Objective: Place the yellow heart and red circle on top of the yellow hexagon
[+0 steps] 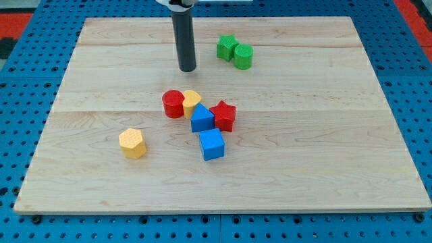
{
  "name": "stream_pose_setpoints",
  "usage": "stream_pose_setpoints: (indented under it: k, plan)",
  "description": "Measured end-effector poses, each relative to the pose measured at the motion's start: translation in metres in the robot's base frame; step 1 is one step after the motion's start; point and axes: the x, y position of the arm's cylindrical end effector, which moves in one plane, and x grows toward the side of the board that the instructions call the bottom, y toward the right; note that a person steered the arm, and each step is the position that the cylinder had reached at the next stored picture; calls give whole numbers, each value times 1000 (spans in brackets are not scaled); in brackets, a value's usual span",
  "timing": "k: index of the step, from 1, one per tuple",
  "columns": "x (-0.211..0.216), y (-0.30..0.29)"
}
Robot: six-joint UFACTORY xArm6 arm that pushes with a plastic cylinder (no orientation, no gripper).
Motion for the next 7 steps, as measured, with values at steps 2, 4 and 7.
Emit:
stream_pose_setpoints:
  k: [2,4,7]
  plan:
    - [7,42]
    - [66,17]
    - [114,-25]
